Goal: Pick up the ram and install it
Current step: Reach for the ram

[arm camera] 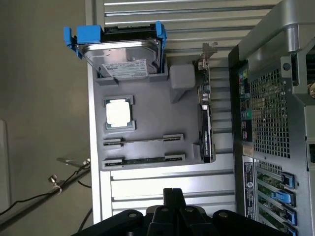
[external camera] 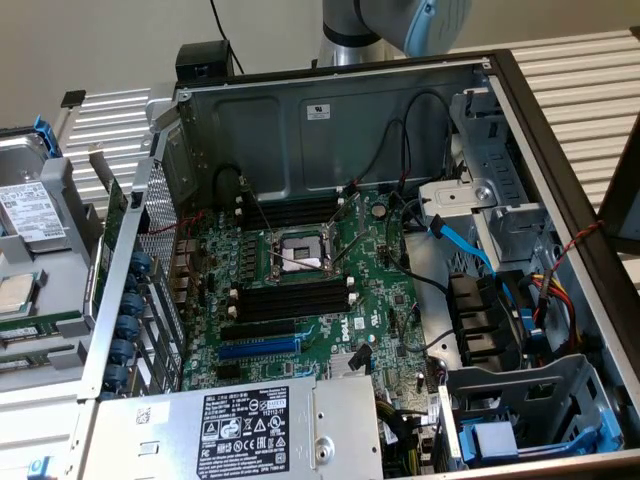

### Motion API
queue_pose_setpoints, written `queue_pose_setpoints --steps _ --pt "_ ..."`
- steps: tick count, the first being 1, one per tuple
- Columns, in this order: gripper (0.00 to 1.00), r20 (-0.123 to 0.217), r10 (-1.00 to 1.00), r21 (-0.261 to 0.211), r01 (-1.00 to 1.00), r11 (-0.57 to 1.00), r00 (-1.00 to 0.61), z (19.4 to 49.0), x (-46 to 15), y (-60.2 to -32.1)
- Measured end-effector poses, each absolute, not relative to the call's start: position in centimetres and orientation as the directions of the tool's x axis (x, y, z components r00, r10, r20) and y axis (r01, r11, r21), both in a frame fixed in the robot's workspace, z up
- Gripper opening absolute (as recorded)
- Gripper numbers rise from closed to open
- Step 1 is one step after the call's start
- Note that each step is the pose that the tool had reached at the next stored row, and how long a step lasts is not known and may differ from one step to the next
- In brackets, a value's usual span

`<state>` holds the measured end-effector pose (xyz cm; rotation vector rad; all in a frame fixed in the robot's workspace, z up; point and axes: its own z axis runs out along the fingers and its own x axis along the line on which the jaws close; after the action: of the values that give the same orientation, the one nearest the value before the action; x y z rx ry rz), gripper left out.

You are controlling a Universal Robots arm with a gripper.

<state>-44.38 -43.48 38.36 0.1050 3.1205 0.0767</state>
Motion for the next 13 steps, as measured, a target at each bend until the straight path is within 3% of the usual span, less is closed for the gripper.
queue_pose_setpoints --steps 13 --pt "0.11 -0.015 0.051 0.050 0.051 0.997 -0.999 37.96 -45.46 -43.18"
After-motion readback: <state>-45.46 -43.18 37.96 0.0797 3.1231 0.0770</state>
